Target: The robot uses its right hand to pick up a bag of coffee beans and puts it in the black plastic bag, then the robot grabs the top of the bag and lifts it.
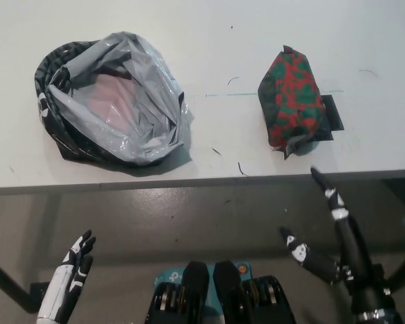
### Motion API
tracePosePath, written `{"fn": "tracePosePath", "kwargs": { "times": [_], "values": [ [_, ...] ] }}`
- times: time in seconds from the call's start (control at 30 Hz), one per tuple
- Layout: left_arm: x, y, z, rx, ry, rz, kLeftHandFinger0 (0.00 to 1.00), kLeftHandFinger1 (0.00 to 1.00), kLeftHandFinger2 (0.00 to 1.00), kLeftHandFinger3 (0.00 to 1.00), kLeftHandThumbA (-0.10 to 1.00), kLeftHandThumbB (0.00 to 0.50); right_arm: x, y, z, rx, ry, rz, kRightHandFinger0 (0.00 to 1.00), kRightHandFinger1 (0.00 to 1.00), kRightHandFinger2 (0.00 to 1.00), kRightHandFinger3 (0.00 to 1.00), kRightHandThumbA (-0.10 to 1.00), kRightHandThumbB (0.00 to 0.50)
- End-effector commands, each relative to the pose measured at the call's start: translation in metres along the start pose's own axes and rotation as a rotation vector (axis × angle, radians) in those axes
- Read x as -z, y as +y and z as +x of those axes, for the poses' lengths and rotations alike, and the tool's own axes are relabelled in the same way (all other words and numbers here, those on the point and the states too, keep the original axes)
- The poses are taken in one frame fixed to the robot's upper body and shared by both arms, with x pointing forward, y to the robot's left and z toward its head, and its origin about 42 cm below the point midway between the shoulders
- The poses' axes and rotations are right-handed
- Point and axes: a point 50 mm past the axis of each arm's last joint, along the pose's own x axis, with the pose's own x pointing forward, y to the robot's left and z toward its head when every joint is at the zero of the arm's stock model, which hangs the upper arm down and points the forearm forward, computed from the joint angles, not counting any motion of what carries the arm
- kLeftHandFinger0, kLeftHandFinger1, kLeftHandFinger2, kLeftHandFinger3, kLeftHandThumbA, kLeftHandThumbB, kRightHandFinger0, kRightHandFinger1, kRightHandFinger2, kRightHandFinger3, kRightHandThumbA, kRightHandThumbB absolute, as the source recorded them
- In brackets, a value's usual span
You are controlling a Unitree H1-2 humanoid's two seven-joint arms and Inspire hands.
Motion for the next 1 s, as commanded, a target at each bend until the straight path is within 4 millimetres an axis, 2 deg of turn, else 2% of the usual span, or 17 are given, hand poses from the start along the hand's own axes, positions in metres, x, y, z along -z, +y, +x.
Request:
{"fn": "tracePosePath", "kwargs": {
  "times": [0.0, 0.1, 0.17, 0.23, 0.27, 0.33, 0.47, 0.57, 0.67, 0.77, 0.97],
  "values": [
    [-0.014, 0.009, 0.006, -0.005, -0.085, 0.031, 1.00, 1.00, 1.00, 1.00, 1.00, 0.256, -0.105, -0.054, 0.099, 0.211, -0.168, -0.490, 1.00, 1.00, 1.00, 1.00, 0.93, 0.384],
    [-0.012, 0.008, 0.002, -0.003, -0.080, 0.027, 1.00, 1.00, 1.00, 1.00, 1.00, 0.255, -0.111, -0.056, 0.126, 0.201, -0.126, -0.527, 1.00, 1.00, 1.00, 1.00, 1.00, 0.402],
    [-0.011, 0.007, -0.003, -0.005, -0.068, 0.035, 1.00, 1.00, 1.00, 1.00, 1.00, 0.253, -0.118, -0.056, 0.157, 0.186, -0.097, -0.544, 1.00, 1.00, 1.00, 1.00, 0.97, 0.415],
    [-0.009, 0.006, -0.006, -0.002, -0.066, 0.038, 1.00, 1.00, 1.00, 1.00, 1.00, 0.252, -0.120, -0.054, 0.180, 0.172, -0.056, -0.558, 1.00, 1.00, 1.00, 1.00, 1.00, 0.443],
    [-0.008, 0.005, -0.008, 0.000, -0.066, 0.036, 1.00, 1.00, 1.00, 1.00, 1.00, 0.251, -0.121, -0.051, 0.199, 0.168, -0.016, -0.576, 1.00, 1.00, 1.00, 1.00, 1.00, 0.458],
    [-0.007, 0.003, -0.012, 0.002, -0.060, 0.030, 1.00, 1.00, 1.00, 1.00, 1.00, 0.255, -0.118, -0.045, 0.223, 0.158, 0.027, -0.593, 1.00, 1.00, 1.00, 1.00, 1.00, 0.452],
    [-0.006, 0.001, -0.015, 0.004, -0.058, 0.038, 1.00, 1.00, 1.00, 1.00, 1.00, 0.261, -0.115, -0.034, 0.254, 0.143, 0.101, -0.595, 1.00, 1.00, 1.00, 1.00, 0.96, 0.419],
    [-0.005, 0.000, -0.016, 0.010, -0.061, 0.041, 1.00, 1.00, 1.00, 1.00, 1.00, 0.248, -0.109, -0.023, 0.280, 0.132, 0.155, -0.598, 1.00, 1.00, 1.00, 1.00, 0.89, 0.421],
    [-0.004, -0.001, -0.017, 0.018, -0.063, 0.050, 1.00, 1.00, 1.00, 1.00, 1.00, 0.240, -0.093, -0.015, 0.303, 0.109, 0.232, -0.627, 1.00, 1.00, 1.00, 1.00, 0.88, 0.433],
    [-0.004, -0.002, -0.018, 0.019, -0.060, 0.049, 1.00, 1.00, 1.00, 1.00, 1.00, 0.242, -0.083, -0.010, 0.318, 0.093, 0.294, -0.608, 1.00, 1.00, 1.00, 1.00, 0.87, 0.445],
    [-0.005, -0.002, -0.016, 0.017, -0.063, 0.047, 1.00, 1.00, 1.00, 1.00, 1.00, 0.239, -0.068, -0.005, 0.340, 0.065, 0.394, -0.640, 1.00, 1.00, 1.00, 1.00, 0.94, 0.460]
  ]
}}
